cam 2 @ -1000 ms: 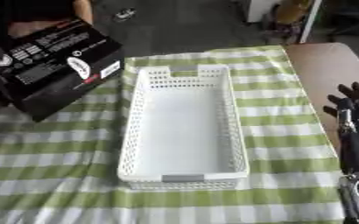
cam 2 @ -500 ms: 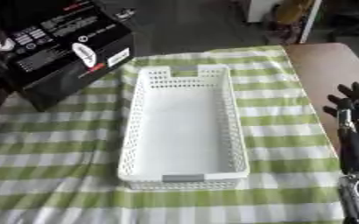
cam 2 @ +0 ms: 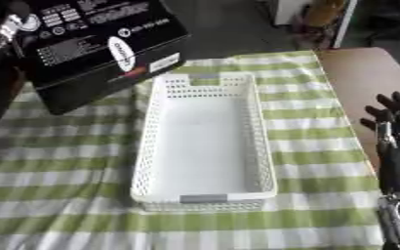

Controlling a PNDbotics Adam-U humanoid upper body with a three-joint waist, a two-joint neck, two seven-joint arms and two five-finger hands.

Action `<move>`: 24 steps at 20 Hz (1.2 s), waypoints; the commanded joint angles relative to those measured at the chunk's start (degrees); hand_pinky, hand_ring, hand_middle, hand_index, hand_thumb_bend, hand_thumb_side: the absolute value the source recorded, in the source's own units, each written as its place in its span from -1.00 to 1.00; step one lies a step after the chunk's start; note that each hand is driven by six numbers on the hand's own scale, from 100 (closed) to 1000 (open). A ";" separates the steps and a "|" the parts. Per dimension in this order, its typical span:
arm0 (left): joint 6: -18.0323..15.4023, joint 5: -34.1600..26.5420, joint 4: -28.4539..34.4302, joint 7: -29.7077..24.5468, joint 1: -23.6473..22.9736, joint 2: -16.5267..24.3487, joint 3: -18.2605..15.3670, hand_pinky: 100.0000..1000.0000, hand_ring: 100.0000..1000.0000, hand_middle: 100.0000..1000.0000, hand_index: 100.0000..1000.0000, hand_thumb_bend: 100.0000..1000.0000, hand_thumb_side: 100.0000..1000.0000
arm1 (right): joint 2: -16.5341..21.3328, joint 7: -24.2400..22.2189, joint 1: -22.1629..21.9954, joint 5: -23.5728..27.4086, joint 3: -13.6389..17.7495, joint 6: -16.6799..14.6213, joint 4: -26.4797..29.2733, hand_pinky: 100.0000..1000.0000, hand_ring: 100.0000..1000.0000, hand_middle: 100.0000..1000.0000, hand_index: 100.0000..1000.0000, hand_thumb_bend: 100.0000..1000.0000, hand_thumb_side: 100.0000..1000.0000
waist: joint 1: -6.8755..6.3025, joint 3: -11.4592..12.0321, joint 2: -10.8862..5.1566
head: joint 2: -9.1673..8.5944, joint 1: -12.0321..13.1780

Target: Pick up objects on the table and place them in the box.

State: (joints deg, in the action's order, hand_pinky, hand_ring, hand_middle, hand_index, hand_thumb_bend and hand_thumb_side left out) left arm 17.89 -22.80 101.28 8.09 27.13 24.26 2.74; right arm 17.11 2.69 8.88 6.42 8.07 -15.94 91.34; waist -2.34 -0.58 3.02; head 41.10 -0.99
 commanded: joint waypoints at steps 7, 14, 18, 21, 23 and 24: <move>0.88 4.63 -0.45 -6.51 2.85 2.66 5.69 -1.00 -0.90 -0.45 -0.78 -1.00 -0.38 | 0.49 -0.43 0.49 0.17 -0.12 -0.07 0.51 0.52 0.65 0.75 1.00 -1.00 0.11 | 0.11 -0.21 -0.64 | 0.31 0.62; 1.25 9.59 -2.61 -12.59 6.41 1.17 11.25 -1.00 -0.90 -0.46 -0.78 -1.00 -0.40 | 0.47 -0.64 0.47 0.25 -0.31 -0.06 0.43 0.52 0.65 0.75 1.00 -1.00 0.11 | 0.18 -0.29 -0.66 | 0.48 0.98; -0.10 15.15 -3.15 -14.84 8.85 -0.73 13.59 -1.00 -0.90 -0.46 -0.78 -1.00 -0.40 | 0.48 -0.71 0.40 0.29 -0.37 -0.07 0.37 0.52 0.65 0.75 1.00 -1.00 0.11 | 0.18 -0.26 -0.70 | 0.64 1.14; -1.03 19.02 -4.39 -16.74 10.67 -2.81 15.47 -1.00 -0.90 -0.46 -0.77 -1.00 -0.40 | 0.43 -0.84 0.36 0.32 -0.50 -0.06 0.34 0.52 0.65 0.75 1.00 -1.00 0.11 | 0.17 -0.26 -0.75 | 0.76 1.37; -1.92 21.72 -5.31 -17.80 11.63 -3.94 16.42 -1.00 -0.89 -0.45 -0.74 -1.00 -0.40 | 0.39 -0.91 0.36 0.34 -0.53 -0.06 0.34 0.52 0.65 0.75 1.00 -1.00 0.11 | 0.18 -0.32 -0.79 | 0.77 1.44; -2.61 23.50 -5.56 -18.50 12.01 -4.21 16.94 -1.00 -0.81 -0.35 -0.49 -1.00 -0.40 | 0.39 -0.93 0.34 0.34 -0.54 -0.06 0.33 0.52 0.65 0.75 1.00 -1.00 0.11 | 0.17 -0.36 -0.80 | 0.79 1.49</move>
State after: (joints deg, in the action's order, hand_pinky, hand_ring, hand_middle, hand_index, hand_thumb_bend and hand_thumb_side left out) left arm 15.88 -1.04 95.54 -9.68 37.70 20.18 19.40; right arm 17.09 2.08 8.88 6.47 7.52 -15.99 91.01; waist -2.34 -0.94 3.02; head 41.74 0.01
